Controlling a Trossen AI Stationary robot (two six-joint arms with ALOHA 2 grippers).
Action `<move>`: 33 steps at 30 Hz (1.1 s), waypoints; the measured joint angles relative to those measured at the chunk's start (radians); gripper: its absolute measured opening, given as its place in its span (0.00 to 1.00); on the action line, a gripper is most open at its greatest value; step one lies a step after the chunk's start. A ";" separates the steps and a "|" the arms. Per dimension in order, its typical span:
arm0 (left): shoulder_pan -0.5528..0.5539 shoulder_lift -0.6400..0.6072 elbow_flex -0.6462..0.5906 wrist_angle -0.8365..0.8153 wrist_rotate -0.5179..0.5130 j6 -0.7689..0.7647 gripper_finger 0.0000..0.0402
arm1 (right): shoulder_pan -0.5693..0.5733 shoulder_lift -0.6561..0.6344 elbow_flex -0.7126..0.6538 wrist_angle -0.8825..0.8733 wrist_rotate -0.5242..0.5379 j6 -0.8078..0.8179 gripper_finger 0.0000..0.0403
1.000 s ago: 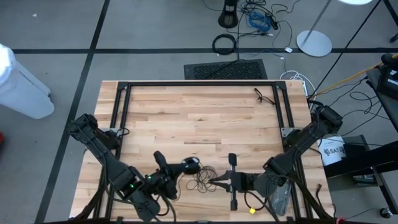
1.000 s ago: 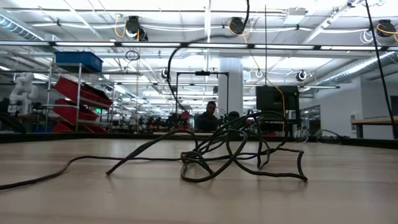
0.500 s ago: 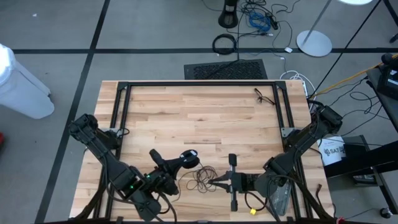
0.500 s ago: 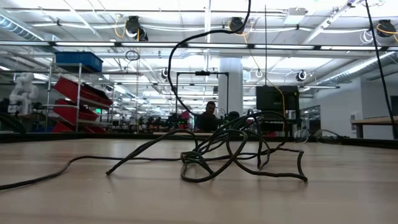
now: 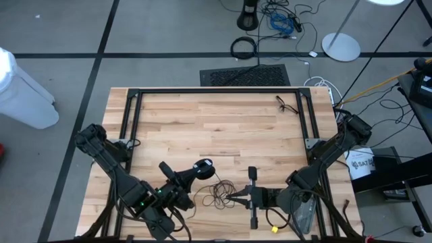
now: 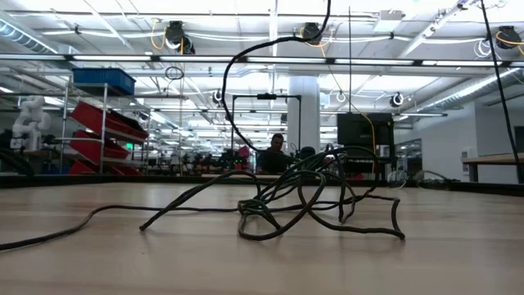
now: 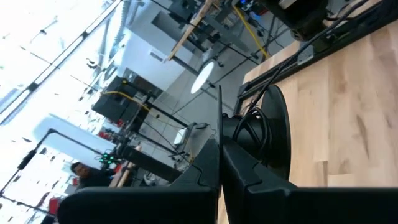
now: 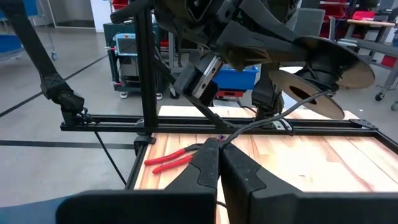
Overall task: Coil cords
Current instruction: Coil the black wire onto the black spool
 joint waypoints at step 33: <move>0.068 0.123 0.000 0.671 -0.007 0.362 0.00 | -0.039 0.126 0.000 0.307 0.009 -0.290 0.00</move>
